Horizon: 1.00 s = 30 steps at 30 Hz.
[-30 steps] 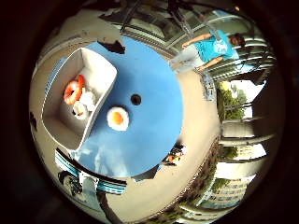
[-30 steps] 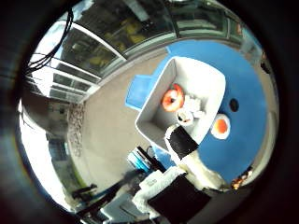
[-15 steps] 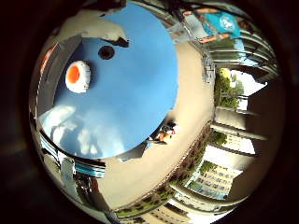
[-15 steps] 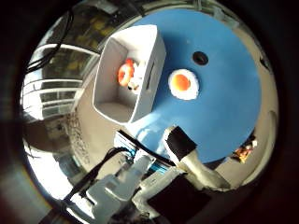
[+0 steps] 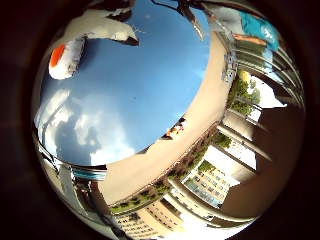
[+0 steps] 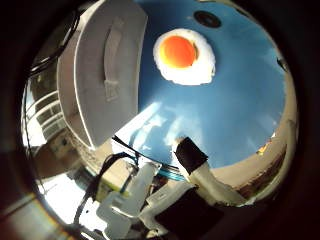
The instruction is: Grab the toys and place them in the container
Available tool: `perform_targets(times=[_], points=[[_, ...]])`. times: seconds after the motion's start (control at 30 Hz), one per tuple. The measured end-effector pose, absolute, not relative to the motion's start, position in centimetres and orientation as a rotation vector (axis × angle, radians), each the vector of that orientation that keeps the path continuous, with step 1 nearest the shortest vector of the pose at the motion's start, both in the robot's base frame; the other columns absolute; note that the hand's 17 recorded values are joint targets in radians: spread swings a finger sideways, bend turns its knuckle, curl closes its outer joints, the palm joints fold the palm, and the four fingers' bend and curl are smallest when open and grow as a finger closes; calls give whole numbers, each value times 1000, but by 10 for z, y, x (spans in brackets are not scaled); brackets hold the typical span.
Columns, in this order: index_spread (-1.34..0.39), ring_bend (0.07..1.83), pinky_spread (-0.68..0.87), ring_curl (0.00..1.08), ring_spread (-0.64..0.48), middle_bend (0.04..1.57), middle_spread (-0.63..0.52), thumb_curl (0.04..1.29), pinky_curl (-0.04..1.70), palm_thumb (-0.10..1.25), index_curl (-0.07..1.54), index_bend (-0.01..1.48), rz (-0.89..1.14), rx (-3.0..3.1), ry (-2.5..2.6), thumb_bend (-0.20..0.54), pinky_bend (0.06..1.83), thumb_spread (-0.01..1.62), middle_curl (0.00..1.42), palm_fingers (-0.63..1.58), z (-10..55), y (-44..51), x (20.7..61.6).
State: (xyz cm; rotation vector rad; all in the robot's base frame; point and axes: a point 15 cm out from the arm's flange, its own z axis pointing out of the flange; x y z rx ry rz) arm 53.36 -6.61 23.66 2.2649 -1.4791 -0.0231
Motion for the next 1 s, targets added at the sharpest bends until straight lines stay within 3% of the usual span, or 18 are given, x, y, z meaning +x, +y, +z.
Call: perform_targets(times=[0.5,0.73,0.87,0.93,1.0], points=[[-23,465,490,310,313,182,182,289,241,453,219,150,-130,2298,-1525,-31,845,1094,330,42,170,-37,544],[47,573,502,327,304,200,144,294,228,478,210,135,-126,2307,-1537,-23,891,1091,337,220,152,-31,551],[22,750,490,371,242,280,30,307,255,537,172,84,-133,2302,-1528,-13,1068,1097,369,530,146,-27,550],[-58,875,438,416,176,458,-32,319,288,587,150,101,-134,2300,-1531,-7,1133,1102,440,763,147,-29,550],[-130,1082,409,499,127,654,-77,334,301,640,112,109,-131,2300,-1537,-3,1101,1106,534,804,147,-29,550]])
